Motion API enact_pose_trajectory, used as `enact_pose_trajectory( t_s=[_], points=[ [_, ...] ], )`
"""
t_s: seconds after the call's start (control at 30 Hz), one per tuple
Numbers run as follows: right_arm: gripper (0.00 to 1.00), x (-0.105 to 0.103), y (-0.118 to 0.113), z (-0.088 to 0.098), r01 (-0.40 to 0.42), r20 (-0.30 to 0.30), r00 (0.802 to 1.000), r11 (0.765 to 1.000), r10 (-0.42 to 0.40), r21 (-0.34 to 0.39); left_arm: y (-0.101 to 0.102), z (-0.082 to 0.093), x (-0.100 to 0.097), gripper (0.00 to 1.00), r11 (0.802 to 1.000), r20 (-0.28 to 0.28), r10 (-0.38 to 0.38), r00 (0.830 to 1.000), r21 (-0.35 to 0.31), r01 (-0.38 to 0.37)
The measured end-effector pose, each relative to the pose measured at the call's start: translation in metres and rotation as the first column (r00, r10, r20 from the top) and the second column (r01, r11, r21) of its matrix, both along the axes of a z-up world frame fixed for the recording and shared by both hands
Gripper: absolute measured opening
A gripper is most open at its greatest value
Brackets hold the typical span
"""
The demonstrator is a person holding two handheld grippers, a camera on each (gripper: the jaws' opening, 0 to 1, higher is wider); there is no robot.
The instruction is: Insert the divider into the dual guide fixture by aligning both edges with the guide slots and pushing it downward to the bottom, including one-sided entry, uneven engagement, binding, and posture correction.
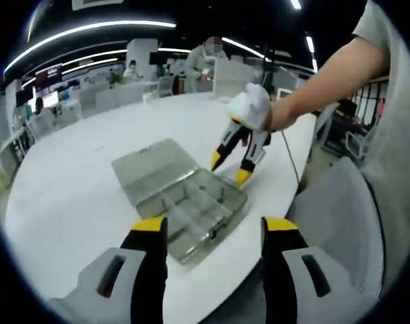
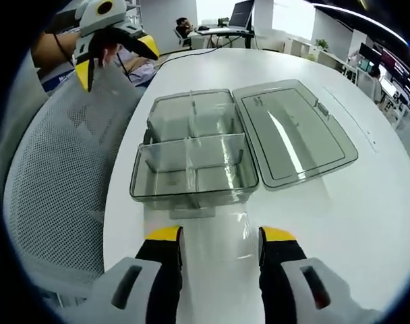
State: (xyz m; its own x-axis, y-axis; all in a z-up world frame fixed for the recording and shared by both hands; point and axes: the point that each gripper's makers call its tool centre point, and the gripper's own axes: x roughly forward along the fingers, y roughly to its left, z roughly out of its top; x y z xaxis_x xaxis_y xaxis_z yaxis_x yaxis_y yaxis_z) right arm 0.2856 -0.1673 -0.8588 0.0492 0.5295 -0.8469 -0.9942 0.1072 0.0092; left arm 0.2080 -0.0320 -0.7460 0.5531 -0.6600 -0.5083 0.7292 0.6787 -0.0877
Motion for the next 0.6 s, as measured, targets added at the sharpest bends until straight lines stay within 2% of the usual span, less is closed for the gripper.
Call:
enact_pose_trajectory(
  t_s=[0.6],
  points=[
    [0.35, 0.002, -0.002, -0.015, -0.043, 0.002, 0.999, 0.997, 0.043, -0.066, 0.0, 0.0, 0.001, 0.53, 1.0, 0.0, 0.003, 1.0, -0.007, -0.003]
  ],
)
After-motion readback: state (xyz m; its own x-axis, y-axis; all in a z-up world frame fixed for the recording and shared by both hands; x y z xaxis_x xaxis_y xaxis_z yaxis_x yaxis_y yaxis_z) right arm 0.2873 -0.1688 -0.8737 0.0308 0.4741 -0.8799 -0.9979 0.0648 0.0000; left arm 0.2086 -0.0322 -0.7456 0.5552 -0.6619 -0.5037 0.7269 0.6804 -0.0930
